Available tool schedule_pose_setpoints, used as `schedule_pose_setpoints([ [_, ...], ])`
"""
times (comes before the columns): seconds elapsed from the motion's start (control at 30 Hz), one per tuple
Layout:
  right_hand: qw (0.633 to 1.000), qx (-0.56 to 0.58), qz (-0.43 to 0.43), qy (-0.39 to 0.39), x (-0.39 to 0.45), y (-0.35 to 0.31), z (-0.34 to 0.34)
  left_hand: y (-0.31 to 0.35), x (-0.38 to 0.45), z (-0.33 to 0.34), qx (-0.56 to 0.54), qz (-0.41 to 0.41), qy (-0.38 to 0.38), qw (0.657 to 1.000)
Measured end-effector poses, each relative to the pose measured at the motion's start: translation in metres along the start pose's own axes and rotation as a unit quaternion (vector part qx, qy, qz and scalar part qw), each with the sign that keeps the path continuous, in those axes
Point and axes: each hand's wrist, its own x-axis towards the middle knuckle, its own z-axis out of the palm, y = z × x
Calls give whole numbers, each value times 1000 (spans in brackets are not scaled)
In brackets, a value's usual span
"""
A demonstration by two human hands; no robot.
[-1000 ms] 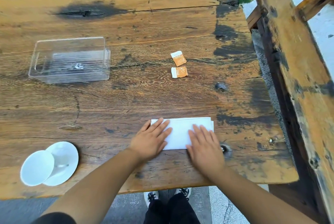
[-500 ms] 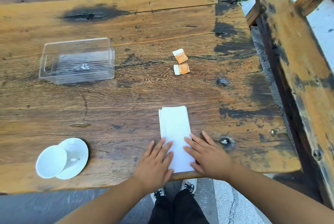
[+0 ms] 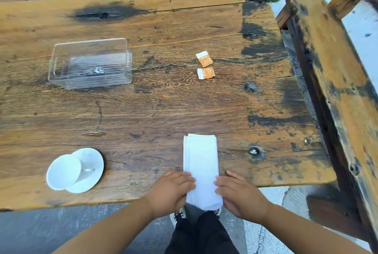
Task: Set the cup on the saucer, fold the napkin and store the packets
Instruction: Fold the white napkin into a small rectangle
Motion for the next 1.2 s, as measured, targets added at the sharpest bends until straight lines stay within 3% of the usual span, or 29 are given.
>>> schedule_pose_setpoints([
  [0.07,987,117,111,15,9,-5,-14,4,5,-13,-165,-111,9,980],
  [0.13,950,204,235,11,20,-6,-24,4,14,-21,-279,-217,22,935],
  [0.27,903,251,350,20,54,2,-35,-6,37,-29,-385,-334,28,860],
  [0.37,890,230,394,13,81,12,-33,-15,54,-27,-374,-389,55,840],
  [0.63,872,130,471,8,115,27,-21,-34,88,-21,-255,-459,60,849],
  [0.8,878,46,476,-4,120,29,-18,-33,94,-17,-174,-509,69,840],
  [0.9,906,18,416,75,111,25,-20,-23,89,-20,-116,-468,150,863],
  [1.0,956,-67,262,114,96,15,-14,-13,77,-16,26,-328,213,920],
  [1.03,966,-97,219,92,94,13,-11,-12,76,-14,59,-275,201,938],
  [1.1,974,-148,172,9,96,15,-8,-16,75,-10,115,-188,106,970],
  [1.2,964,-173,178,-99,107,28,-6,-38,80,-4,157,-177,-45,971],
])
